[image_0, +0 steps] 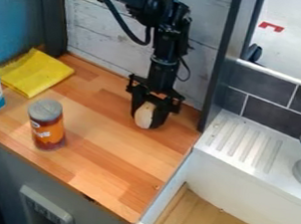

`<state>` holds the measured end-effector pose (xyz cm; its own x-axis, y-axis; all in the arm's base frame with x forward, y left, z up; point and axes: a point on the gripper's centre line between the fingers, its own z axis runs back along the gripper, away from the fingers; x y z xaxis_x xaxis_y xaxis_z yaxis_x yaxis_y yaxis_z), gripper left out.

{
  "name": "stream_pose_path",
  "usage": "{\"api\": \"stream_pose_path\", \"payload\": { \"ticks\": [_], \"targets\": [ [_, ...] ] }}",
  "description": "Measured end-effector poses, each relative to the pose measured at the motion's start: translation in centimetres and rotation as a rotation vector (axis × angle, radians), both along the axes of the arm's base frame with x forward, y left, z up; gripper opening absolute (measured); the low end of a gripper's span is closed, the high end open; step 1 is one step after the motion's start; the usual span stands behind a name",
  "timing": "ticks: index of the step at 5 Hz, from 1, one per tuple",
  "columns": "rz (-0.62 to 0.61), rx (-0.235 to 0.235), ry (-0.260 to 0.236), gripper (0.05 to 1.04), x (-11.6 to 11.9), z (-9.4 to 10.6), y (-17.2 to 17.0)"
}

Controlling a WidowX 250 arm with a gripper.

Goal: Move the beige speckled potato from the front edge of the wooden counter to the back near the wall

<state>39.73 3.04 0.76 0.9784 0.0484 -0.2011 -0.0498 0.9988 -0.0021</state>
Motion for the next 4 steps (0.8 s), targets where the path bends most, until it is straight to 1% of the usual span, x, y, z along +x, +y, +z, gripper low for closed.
{"api": "stream_pose_path", "payload": {
  "ticks": [1,2,3,4],
  "targets": [
    [0.004,-0.016,0.02,0.964,-1.2,0.2,-0.3],
    [0.005,-0.009,-0.07,1.005,-1.8,2.9,-0.3],
    [0.016,0.016,-0.173,1.0,-2.4,6.5,0.0],
    [0.113,0.171,-0.083,1.0,-6.6,8.5,1.8]
  ]
}}
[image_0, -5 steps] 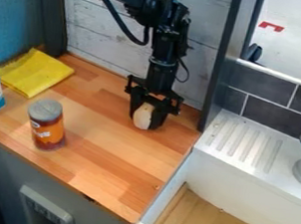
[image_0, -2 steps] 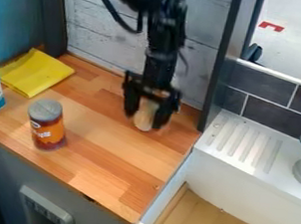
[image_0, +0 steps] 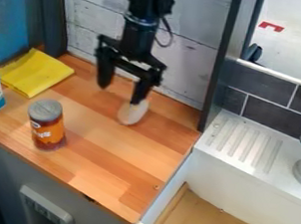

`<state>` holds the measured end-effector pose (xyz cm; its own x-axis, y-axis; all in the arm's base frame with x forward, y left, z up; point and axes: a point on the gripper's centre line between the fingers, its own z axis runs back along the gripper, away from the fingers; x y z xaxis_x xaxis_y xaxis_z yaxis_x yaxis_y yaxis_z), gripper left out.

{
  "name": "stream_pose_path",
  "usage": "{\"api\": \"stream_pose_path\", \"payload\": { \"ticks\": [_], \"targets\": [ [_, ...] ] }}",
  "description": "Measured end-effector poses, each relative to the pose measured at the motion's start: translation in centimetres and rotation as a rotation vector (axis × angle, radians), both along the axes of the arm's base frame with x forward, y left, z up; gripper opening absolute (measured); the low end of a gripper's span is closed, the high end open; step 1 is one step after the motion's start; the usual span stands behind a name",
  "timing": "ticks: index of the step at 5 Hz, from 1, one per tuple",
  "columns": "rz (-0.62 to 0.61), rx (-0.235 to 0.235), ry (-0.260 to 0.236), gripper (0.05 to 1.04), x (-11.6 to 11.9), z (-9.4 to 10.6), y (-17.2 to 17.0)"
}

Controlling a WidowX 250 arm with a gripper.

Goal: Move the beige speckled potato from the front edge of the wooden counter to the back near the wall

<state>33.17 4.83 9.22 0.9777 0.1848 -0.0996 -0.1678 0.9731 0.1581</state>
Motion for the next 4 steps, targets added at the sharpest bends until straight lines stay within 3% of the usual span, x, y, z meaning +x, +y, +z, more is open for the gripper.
{"api": "stream_pose_path", "payload": {
  "ticks": [1,2,3,4],
  "targets": [
    [0.004,0.061,0.058,1.0,-4.2,2.7,2.3],
    [0.026,0.028,0.086,1.0,-6.6,3.6,5.6],
    [0.016,0.0,0.103,1.0,-7.9,3.2,7.7],
    [-0.056,-0.062,0.099,1.0,-8.0,2.8,8.1]
  ]
}}
